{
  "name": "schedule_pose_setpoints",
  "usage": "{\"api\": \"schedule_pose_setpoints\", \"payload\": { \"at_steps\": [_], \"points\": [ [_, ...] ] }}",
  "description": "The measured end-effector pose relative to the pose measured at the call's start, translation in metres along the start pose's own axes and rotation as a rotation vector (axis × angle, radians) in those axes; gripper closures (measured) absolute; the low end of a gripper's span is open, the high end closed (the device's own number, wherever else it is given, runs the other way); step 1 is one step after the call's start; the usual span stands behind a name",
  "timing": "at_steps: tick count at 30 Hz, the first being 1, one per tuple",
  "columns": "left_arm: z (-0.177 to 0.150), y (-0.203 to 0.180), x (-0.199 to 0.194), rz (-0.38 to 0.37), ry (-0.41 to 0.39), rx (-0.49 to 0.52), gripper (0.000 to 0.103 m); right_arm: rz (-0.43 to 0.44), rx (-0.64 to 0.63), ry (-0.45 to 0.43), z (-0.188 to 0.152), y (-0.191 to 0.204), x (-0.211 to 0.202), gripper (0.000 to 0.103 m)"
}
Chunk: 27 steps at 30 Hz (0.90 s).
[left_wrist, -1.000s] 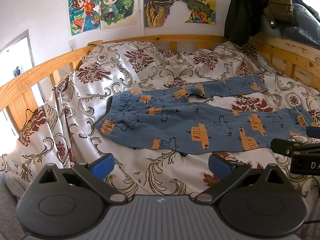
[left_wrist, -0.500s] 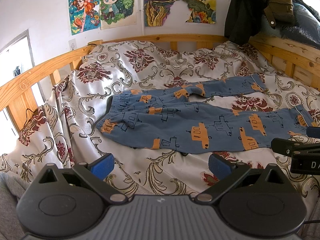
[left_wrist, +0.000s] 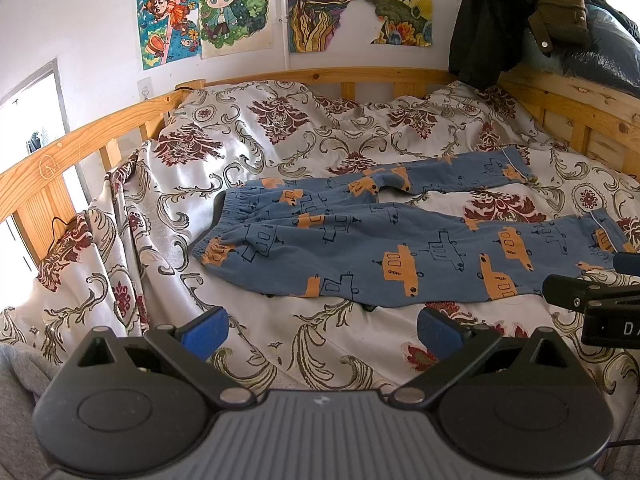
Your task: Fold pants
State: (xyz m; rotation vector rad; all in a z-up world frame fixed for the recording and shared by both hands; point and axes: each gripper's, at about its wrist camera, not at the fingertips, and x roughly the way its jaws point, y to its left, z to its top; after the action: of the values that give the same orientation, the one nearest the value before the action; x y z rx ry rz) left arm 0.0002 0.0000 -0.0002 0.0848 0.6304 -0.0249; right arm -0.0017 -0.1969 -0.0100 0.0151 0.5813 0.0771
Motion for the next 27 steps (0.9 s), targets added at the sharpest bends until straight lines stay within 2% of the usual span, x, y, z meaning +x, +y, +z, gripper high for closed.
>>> {"api": "schedule_pose_setpoints", "payload": {
  "at_steps": [14,24,27],
  "points": [
    [-0.002,0.002,0.006,0.009,0.033,0.002,0.000,-0.010,0.004,-0.008,0.002,0.000,-0.001,0.001],
    [0.029,0.006,0.020,-0.040,0.091,-0.044,0.000,-0.009,0.086,-0.006,0.016,-0.014,0.001,0.001],
    [0.043,0.008,0.033,-0.052,0.111,-0.018,0.000,0.025,0.100,0.014,0.024,-0.021,0.010,0.001]
  ]
}}
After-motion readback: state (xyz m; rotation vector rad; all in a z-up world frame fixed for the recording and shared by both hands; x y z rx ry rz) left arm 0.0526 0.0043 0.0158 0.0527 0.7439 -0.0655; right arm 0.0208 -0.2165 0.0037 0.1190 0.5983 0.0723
